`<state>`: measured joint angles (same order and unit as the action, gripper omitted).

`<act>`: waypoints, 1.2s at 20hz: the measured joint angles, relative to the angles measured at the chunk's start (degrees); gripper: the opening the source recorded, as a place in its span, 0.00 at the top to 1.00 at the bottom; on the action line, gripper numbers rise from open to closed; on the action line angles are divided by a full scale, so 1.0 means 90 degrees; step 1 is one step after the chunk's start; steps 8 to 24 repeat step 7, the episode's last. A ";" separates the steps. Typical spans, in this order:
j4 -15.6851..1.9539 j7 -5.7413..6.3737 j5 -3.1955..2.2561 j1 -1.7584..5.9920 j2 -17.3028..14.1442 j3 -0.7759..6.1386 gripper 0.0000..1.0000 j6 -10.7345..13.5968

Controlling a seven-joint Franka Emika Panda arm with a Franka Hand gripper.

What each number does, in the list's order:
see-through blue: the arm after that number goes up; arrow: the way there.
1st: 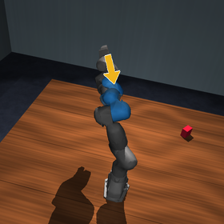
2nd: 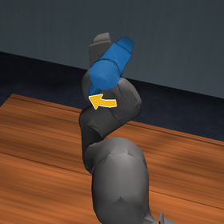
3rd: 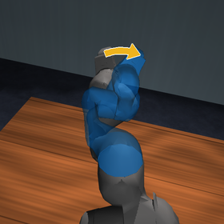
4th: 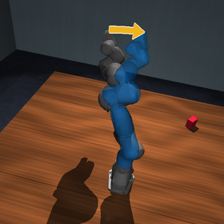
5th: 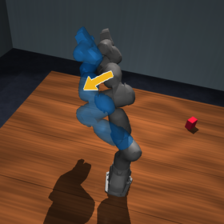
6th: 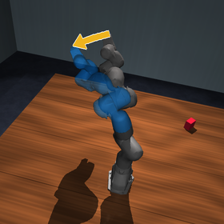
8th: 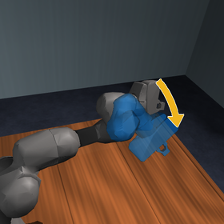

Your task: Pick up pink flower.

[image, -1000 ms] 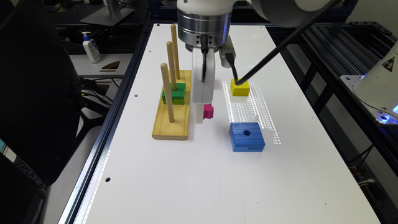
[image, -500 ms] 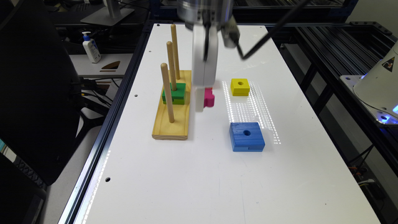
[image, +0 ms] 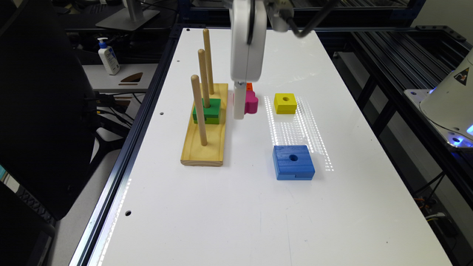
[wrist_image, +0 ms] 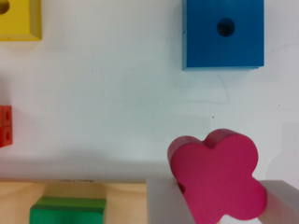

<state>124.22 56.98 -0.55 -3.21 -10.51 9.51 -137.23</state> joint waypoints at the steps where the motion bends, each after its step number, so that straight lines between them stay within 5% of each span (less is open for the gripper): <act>1: 0.0000 0.0001 0.0001 0.0000 0.0061 0.0002 1.00 0.0058; 24: 0.0000 0.0003 0.0001 0.0001 0.0210 0.0011 1.00 0.0170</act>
